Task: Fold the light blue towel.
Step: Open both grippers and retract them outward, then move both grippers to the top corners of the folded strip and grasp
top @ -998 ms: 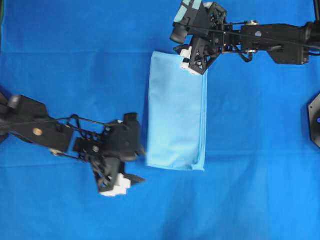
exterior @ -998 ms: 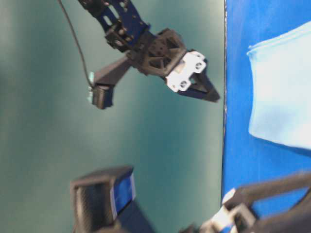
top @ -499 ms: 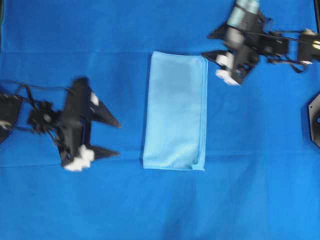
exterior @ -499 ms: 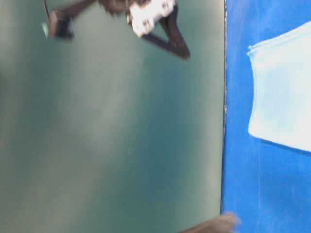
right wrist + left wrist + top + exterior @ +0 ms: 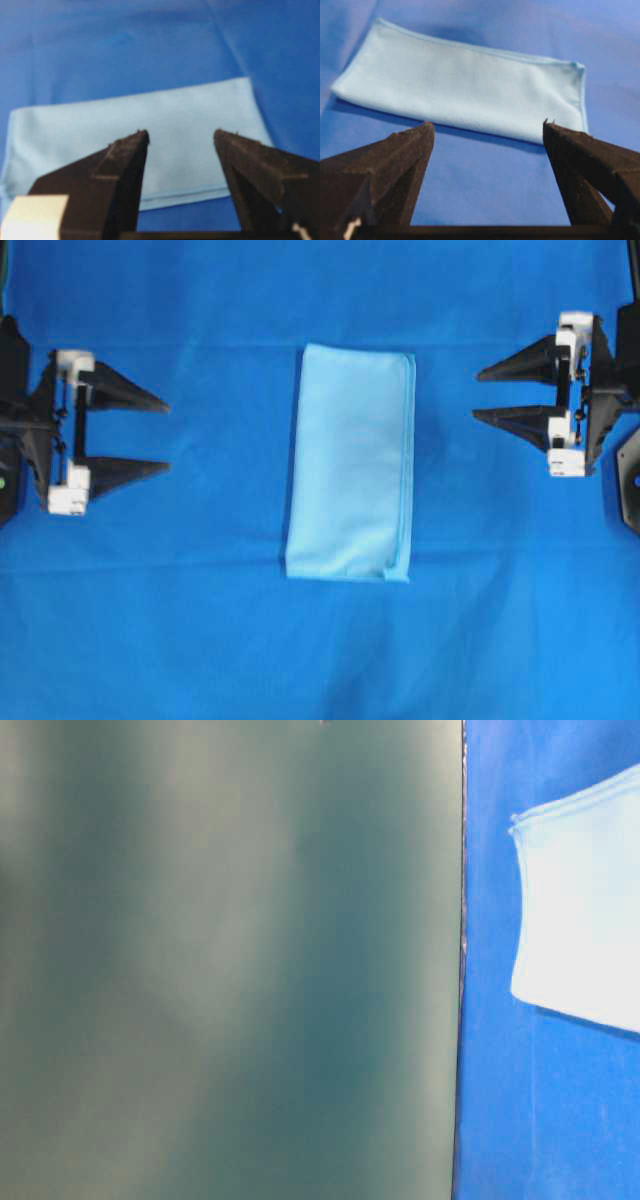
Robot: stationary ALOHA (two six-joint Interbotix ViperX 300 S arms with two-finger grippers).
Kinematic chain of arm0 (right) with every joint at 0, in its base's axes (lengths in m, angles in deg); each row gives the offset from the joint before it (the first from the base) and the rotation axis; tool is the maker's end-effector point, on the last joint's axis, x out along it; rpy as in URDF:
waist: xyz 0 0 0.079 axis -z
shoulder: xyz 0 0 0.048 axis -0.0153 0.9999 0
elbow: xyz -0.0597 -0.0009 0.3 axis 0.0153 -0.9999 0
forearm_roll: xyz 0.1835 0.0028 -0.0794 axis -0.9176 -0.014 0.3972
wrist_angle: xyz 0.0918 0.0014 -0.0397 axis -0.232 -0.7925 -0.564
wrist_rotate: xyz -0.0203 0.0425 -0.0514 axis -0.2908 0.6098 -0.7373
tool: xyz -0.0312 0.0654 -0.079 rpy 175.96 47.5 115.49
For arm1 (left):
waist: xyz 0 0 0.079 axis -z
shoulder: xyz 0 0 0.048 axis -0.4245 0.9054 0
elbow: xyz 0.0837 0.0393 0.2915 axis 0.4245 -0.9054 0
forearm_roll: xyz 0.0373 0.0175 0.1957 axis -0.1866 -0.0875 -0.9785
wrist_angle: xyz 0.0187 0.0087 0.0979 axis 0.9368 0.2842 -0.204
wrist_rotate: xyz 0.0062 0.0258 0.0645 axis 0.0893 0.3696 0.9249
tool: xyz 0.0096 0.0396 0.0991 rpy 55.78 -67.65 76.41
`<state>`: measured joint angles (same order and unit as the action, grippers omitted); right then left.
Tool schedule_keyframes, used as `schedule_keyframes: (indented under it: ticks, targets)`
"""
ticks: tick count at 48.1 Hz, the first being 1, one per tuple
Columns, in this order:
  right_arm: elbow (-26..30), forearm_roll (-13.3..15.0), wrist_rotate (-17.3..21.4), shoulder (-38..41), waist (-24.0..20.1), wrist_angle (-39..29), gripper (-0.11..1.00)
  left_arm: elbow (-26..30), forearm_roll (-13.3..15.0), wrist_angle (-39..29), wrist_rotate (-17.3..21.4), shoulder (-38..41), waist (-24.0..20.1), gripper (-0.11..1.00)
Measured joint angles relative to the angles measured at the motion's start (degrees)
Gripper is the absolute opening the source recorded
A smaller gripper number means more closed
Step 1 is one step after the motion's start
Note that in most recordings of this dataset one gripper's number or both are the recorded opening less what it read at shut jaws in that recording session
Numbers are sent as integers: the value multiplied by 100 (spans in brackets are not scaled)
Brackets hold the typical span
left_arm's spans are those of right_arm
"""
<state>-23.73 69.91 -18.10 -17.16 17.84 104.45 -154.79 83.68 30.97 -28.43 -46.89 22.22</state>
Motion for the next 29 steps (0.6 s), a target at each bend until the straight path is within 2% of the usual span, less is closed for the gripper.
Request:
schedule_keyframes:
  ticks: [17,23,29]
  targets:
    - [97,-35,0,387,0,70,59,-9,0,88,-9,132,-26,83]
    - [308,-35,-26,589,114,-35,59,132,0,422,9,422,-88,83]
    - [650,-44,-53,1099,360,-316,59,457,0,747,53,1063,-290,83]
